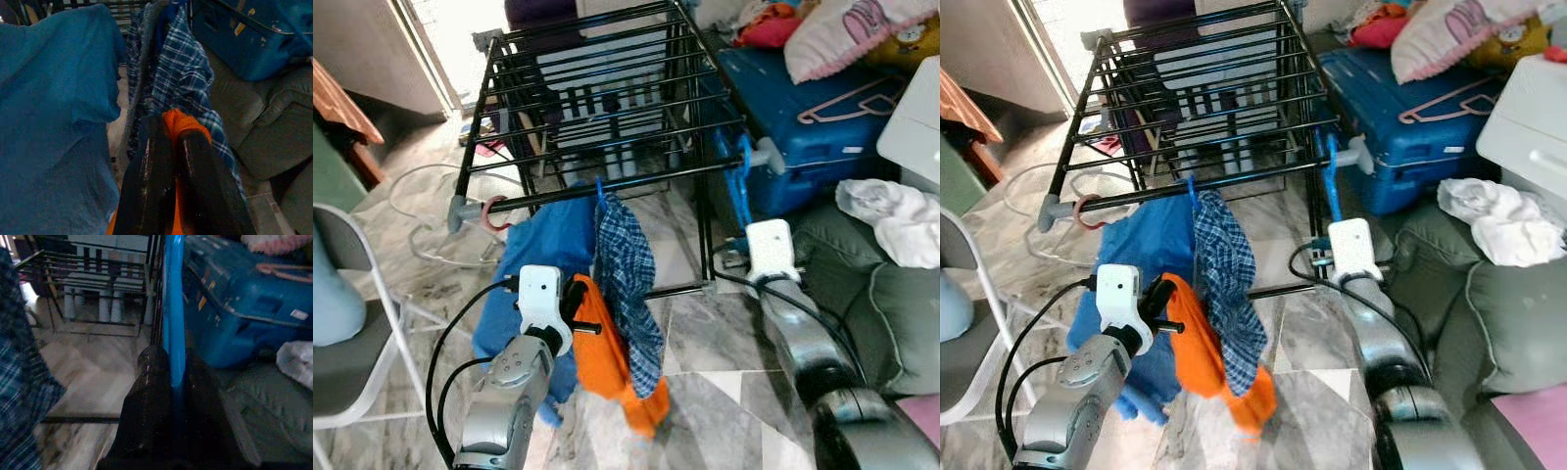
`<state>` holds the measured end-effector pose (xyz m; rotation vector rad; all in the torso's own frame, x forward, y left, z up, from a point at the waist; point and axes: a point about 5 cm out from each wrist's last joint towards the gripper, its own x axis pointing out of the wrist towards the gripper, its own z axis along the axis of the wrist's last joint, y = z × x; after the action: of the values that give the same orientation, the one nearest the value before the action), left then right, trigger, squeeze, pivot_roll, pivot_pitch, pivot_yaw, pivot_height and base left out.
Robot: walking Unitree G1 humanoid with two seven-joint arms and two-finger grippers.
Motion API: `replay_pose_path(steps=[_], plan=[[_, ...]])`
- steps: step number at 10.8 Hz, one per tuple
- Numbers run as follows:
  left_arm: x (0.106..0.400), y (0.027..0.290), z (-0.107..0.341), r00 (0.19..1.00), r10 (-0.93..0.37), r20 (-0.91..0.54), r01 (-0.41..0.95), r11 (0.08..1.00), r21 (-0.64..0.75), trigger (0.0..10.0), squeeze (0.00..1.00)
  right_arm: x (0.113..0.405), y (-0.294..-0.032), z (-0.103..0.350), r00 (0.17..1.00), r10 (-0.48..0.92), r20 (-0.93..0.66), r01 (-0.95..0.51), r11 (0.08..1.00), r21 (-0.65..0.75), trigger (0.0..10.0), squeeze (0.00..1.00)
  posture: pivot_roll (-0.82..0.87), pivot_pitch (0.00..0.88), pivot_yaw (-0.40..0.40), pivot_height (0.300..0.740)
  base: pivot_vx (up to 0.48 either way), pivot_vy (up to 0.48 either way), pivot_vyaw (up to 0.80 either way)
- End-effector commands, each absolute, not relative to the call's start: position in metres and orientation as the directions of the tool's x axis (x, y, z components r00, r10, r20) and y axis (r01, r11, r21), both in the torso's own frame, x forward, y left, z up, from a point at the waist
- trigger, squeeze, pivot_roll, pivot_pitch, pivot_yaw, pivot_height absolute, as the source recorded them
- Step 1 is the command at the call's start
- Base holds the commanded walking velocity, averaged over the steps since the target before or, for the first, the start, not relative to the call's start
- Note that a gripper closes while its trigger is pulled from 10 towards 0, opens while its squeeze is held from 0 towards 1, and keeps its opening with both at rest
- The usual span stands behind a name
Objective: Hang hanger
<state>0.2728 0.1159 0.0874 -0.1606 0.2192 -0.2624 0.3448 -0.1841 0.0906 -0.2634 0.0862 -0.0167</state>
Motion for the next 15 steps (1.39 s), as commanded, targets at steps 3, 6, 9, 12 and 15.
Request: replay_pose_path(steps=[3,6,9,12,15], plan=[[0.271,0.125,0.094,0.959,-0.225,-0.171,0.199,0.967,-0.157,10.0,0.0,0.319,-0.179,0.092,0.999,0.032,-0.041,-0.042,0.968,-0.248,10.0,0.0,-0.16,0.0,0.157,0.74,0.0,0.0,0.0],[0.267,0.131,0.096,0.966,-0.185,-0.183,0.165,0.979,-0.119,10.0,0.0,0.282,-0.181,0.084,0.996,0.043,-0.072,-0.06,0.969,-0.24,10.0,0.0,-0.15,0.001,0.147,0.74,0.0,0.0,0.0],[0.268,0.13,0.098,0.968,-0.163,-0.191,0.145,0.984,-0.101,10.0,0.0,0.271,-0.18,0.086,0.992,0.056,-0.113,-0.081,0.97,-0.227,10.0,0.0,-0.16,0.002,0.134,0.74,0.0,0.0,0.0],[0.264,0.127,0.094,0.959,-0.171,-0.226,0.155,0.984,-0.086,10.0,0.0,0.274,-0.172,0.089,0.988,0.082,-0.132,-0.109,0.97,-0.216,10.0,0.0,-0.16,0.023,0.138,0.74,-0.17,0.0,0.0],[0.265,0.128,0.095,0.961,-0.153,-0.229,0.139,0.987,-0.075,10.0,0.0,0.274,-0.163,0.088,0.984,0.097,-0.147,-0.125,0.972,-0.197,10.0,0.0,-0.15,0.033,0.129,0.74,-0.345,0.0,0.0]])
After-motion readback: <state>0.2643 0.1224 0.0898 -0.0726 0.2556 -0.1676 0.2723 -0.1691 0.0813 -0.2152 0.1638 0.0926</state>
